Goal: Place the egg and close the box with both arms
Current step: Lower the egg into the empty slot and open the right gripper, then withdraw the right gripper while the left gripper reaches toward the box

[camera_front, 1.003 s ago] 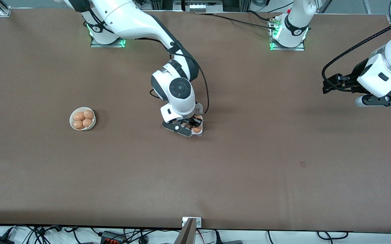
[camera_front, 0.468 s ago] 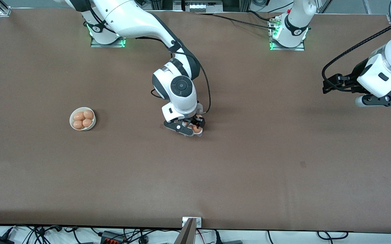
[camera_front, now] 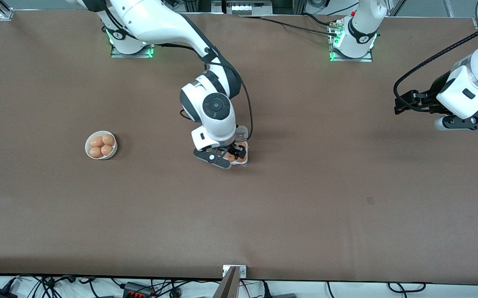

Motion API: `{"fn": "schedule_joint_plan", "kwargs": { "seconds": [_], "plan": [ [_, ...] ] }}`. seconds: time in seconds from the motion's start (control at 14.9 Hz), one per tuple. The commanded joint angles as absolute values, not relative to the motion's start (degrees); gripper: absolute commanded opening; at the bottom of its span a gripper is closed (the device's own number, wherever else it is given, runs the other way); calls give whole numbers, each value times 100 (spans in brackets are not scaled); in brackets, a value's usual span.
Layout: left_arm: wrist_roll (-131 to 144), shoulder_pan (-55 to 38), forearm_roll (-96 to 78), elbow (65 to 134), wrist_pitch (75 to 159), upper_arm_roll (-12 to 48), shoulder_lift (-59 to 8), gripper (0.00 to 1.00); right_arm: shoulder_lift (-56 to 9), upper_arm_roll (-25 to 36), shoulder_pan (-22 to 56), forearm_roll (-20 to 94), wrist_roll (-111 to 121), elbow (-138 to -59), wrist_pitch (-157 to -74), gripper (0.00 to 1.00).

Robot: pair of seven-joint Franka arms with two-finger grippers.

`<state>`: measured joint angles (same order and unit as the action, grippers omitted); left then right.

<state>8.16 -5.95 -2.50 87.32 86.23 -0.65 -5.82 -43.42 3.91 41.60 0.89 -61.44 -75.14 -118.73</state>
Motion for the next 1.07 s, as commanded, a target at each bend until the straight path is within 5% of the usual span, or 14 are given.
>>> {"fn": "schedule_joint_plan", "kwargs": {
  "seconds": [0.0, 0.33, 0.67, 1.0],
  "plan": [
    [703, -562, -299, 8631, 8587, -62, -633, 100, -3807, 343, 3850, 149, -5636, -7550, -11147, 100],
    [703, -562, -299, 8631, 8561, -62, -659, 100, -3008, 334, 3254, 105, -4328, -7576, -9627, 100],
    [729, -597, -334, 8631, 8517, -9, -686, 99, -1822, 343, 2542, 114, -3044, -8321, -9132, 100],
    [765, -668, -351, 8631, 8517, 228, -677, 63, -862, 343, 1452, 88, -978, -9114, -9027, 100]
  ]
}}
